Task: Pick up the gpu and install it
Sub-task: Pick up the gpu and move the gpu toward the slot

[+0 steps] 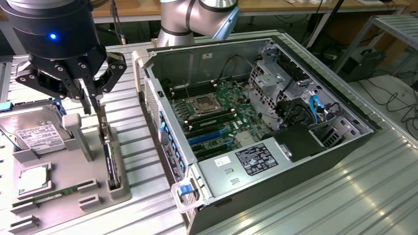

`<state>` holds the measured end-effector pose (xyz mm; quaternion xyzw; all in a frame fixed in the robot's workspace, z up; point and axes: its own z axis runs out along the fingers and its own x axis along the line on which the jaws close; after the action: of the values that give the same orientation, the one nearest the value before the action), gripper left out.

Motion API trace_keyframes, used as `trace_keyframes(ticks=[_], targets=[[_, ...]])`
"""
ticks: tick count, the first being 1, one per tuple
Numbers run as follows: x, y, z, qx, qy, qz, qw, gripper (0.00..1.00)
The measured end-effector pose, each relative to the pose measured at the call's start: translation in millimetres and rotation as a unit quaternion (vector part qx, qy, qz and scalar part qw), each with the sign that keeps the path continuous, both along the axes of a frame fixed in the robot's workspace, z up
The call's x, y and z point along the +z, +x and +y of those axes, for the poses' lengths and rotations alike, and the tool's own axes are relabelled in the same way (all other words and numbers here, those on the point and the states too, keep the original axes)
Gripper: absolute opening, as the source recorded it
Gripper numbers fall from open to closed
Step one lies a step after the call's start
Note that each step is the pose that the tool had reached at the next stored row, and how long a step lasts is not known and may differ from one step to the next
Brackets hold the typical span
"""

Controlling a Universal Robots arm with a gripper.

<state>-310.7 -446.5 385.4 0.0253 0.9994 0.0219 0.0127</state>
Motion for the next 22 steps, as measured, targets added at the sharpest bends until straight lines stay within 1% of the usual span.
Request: trace_keyframes(ticks=[1, 2, 3, 4, 5, 6, 7, 17, 22], targets=[[0.0, 0.0, 0.0, 0.0, 0.0, 0.0, 1.0, 0.24], [0.0, 0.0, 0.0, 0.0, 0.0, 0.0, 1.0, 0.36], [0.0, 0.0, 0.0, 0.0, 0.0, 0.0, 1.0, 0.42], [0.0, 0.0, 0.0, 0.0, 0.0, 0.0, 1.0, 0.42], [0.0, 0.0, 0.0, 0.0, 0.0, 0.0, 1.0, 0.54], [0.0, 0.0, 0.0, 0.0, 0.0, 0.0, 1.0, 0.54], [0.0, 0.0, 0.0, 0.0, 0.0, 0.0, 1.0, 0.6], [-0.1, 0.0, 0.0, 0.0, -0.0001, 0.0001, 1.0, 0.6], [-1.7, 0.0, 0.0, 0.0, 0.0, -0.0001, 1.0, 0.6]])
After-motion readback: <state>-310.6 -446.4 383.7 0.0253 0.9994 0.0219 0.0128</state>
